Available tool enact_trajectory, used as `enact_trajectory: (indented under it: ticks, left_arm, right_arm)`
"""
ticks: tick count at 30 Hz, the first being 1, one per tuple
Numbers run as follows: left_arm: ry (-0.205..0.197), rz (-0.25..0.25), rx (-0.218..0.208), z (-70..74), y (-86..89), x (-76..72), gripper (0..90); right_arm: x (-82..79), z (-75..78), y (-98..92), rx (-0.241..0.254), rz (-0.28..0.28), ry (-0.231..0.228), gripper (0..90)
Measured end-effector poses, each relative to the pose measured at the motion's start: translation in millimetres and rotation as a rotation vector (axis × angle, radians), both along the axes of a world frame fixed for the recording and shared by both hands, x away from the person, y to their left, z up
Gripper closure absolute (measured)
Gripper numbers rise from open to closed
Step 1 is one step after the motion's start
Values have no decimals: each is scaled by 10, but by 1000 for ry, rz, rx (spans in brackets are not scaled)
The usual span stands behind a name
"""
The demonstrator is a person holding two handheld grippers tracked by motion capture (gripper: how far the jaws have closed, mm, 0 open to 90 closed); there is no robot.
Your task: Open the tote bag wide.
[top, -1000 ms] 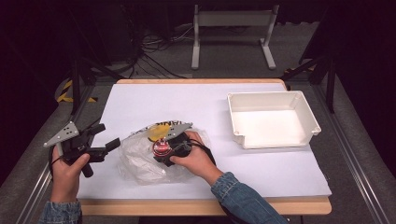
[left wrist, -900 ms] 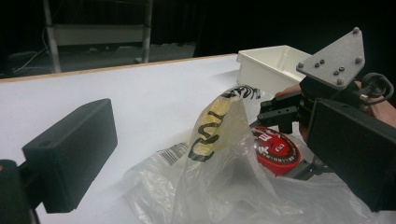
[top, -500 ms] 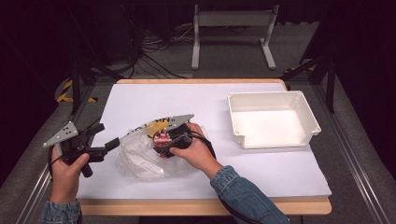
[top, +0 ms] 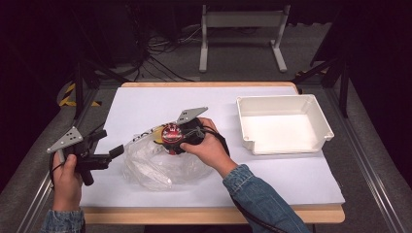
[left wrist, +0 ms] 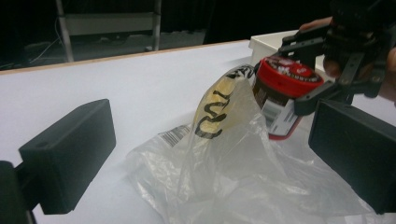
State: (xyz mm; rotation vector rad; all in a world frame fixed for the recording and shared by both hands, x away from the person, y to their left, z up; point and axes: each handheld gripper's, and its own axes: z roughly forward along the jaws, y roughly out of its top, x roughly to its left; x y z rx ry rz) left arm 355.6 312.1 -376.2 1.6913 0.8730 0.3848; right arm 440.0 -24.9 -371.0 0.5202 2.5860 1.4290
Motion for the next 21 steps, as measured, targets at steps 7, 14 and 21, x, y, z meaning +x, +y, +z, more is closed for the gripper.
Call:
enact_trajectory:
  ticks: [7,14,21]
  left_arm:
    - [7,11,21,-1,11,-12,16]
    - [15,-41,27,11,16,-39,16]
    - [38,-80,43,36,2,-66,17]
  right_arm:
    - [-12,158,-58,10,5,-5,247]
    - [-35,355,-141,2,23,-23,248]
    - [-44,491,-225,2,28,-36,248]
